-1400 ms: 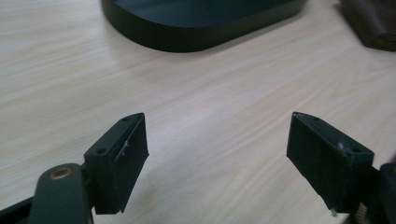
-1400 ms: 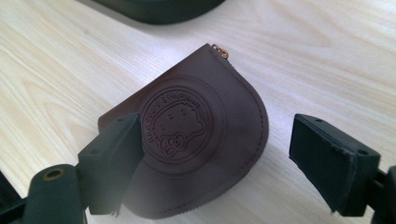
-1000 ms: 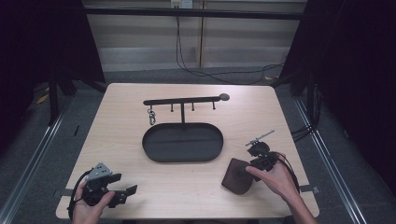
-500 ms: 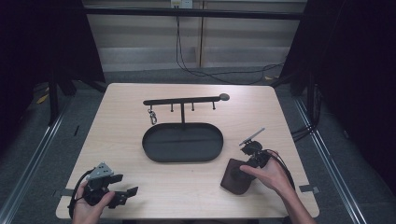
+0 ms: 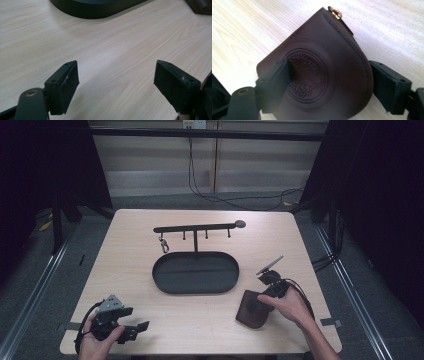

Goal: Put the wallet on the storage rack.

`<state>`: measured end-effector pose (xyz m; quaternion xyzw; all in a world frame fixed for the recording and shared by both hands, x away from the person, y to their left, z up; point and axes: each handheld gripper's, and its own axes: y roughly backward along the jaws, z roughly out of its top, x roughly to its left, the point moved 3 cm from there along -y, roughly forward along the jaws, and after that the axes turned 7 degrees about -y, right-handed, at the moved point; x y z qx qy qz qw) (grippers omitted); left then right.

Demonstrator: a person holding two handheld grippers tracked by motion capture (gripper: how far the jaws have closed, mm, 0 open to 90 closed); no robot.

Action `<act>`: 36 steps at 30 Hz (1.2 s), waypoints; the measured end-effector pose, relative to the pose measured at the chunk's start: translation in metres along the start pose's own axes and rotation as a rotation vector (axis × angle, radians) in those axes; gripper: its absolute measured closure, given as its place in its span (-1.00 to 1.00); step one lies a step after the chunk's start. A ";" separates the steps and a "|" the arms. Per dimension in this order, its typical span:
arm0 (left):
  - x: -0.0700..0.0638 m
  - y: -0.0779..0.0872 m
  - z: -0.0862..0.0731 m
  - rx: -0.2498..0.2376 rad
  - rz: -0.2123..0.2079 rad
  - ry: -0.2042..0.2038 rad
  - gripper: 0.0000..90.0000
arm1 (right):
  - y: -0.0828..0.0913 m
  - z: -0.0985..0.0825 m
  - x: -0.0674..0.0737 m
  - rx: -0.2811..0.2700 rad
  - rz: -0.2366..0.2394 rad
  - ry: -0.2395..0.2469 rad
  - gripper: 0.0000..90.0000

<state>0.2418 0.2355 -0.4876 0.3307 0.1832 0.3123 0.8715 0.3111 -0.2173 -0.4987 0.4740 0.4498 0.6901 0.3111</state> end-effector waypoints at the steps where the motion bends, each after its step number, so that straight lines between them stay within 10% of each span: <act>1: 0.000 0.000 0.000 -0.004 0.007 0.001 -0.56 | 0.000 0.000 0.000 0.000 0.005 -0.006 -0.55; 36: 0.005 -0.003 -0.002 0.020 -0.013 0.033 -0.56 | 0.046 0.012 0.013 -0.092 -0.032 0.024 0.33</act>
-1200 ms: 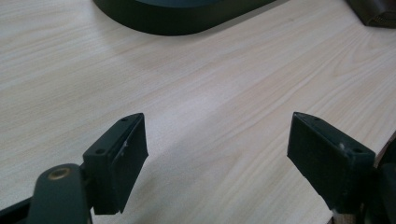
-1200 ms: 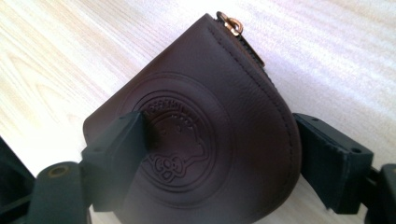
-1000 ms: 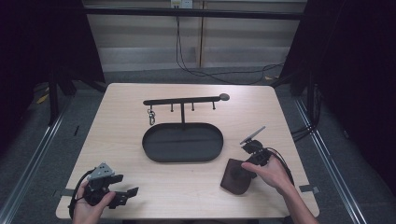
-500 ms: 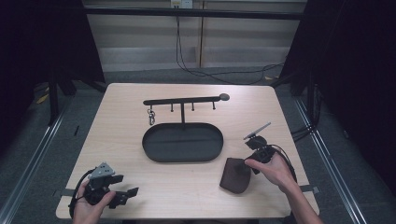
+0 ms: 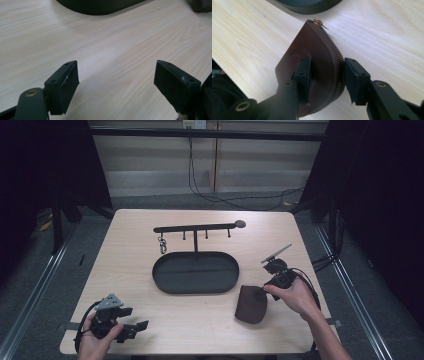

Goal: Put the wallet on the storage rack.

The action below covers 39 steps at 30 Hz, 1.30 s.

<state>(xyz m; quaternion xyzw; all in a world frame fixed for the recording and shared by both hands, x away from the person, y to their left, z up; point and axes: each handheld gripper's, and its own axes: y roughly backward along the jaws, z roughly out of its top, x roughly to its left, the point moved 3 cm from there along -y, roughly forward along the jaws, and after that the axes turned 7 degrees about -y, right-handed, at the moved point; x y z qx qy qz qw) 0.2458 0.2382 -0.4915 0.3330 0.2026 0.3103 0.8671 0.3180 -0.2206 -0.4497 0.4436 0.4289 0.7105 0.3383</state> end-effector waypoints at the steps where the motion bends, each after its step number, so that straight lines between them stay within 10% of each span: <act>1: 0.000 0.000 0.000 -0.001 -0.003 0.000 -0.56 | 0.001 0.001 0.001 -0.001 0.005 0.000 0.33; 39: -0.003 0.007 0.003 -0.062 -0.019 -0.026 -0.58 | 0.039 0.031 0.021 0.045 -0.189 0.018 0.50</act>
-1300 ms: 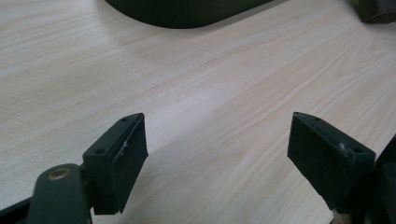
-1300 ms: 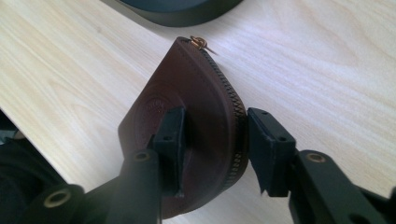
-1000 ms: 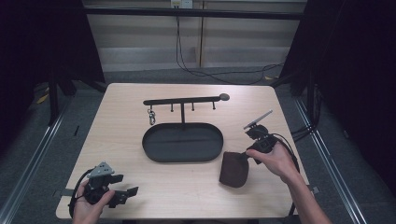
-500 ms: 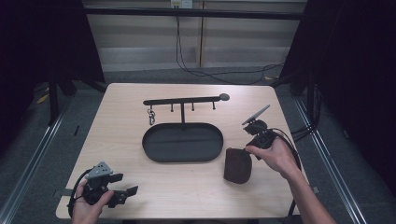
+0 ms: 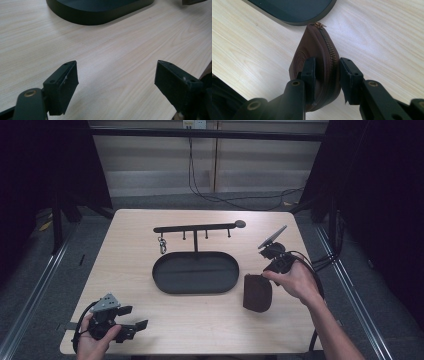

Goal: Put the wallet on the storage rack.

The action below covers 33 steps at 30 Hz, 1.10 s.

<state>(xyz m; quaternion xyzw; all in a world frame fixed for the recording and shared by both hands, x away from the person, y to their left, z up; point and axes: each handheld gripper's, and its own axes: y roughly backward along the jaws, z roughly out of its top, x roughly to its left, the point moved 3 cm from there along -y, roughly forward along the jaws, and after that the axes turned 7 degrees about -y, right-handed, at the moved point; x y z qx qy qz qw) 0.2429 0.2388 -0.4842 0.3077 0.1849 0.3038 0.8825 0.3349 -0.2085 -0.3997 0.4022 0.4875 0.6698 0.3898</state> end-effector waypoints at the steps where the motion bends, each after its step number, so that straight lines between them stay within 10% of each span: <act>1: 0.000 0.000 0.000 0.001 -0.003 -0.001 -0.58 | 0.000 0.001 0.000 0.001 0.000 0.004 0.50; 33: -0.001 0.005 -0.001 -0.027 -0.024 -0.016 -0.63 | 0.025 0.032 0.013 -0.026 -0.034 0.033 0.51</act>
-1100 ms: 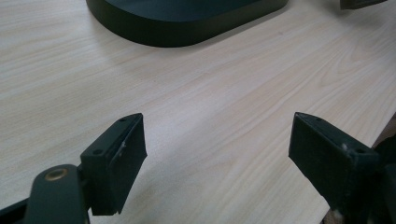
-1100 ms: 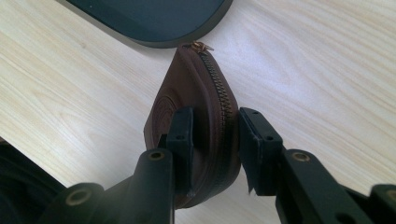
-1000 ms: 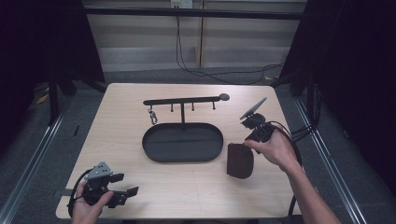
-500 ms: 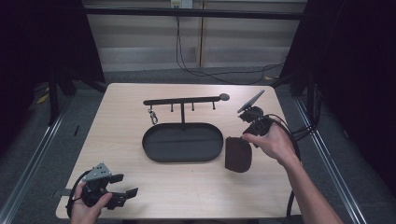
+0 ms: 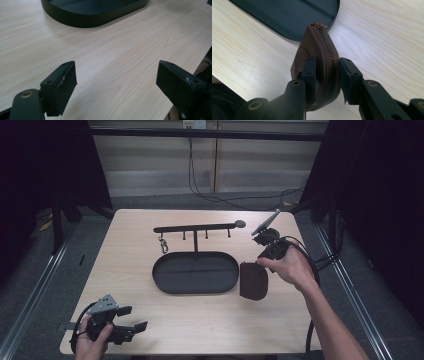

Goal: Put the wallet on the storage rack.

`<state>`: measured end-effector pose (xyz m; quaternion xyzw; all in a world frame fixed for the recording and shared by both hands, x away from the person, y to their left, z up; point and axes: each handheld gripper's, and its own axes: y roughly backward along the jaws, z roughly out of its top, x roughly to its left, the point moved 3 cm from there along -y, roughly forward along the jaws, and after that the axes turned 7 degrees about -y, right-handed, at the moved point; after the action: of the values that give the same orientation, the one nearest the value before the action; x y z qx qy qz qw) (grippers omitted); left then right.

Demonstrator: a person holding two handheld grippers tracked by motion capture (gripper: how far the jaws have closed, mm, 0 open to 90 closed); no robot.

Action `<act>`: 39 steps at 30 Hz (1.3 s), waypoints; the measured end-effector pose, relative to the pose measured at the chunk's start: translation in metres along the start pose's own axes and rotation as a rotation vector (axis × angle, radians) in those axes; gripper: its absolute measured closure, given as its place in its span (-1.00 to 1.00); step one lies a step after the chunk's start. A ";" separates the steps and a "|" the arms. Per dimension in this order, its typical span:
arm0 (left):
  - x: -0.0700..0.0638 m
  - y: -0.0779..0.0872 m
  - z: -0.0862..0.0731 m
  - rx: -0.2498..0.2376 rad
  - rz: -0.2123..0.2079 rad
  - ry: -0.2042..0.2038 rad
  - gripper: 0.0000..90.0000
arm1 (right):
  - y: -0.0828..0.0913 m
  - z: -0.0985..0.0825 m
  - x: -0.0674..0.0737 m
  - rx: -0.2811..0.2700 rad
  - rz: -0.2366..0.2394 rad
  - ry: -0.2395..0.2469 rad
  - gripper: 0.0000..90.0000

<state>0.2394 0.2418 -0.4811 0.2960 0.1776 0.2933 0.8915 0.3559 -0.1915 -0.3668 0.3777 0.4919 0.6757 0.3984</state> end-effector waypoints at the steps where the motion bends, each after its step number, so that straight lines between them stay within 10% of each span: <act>1: 0.000 0.000 0.000 0.000 0.003 0.000 -0.63 | 0.001 0.001 0.000 0.006 -0.002 0.001 0.52; 39: 0.000 0.000 0.000 0.002 0.022 0.001 -0.63 | 0.003 0.060 0.012 -0.003 0.010 0.009 0.55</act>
<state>0.2398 0.2420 -0.4815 0.2989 0.1750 0.3030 0.8878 0.4044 -0.1595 -0.3491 0.3767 0.4907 0.6802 0.3933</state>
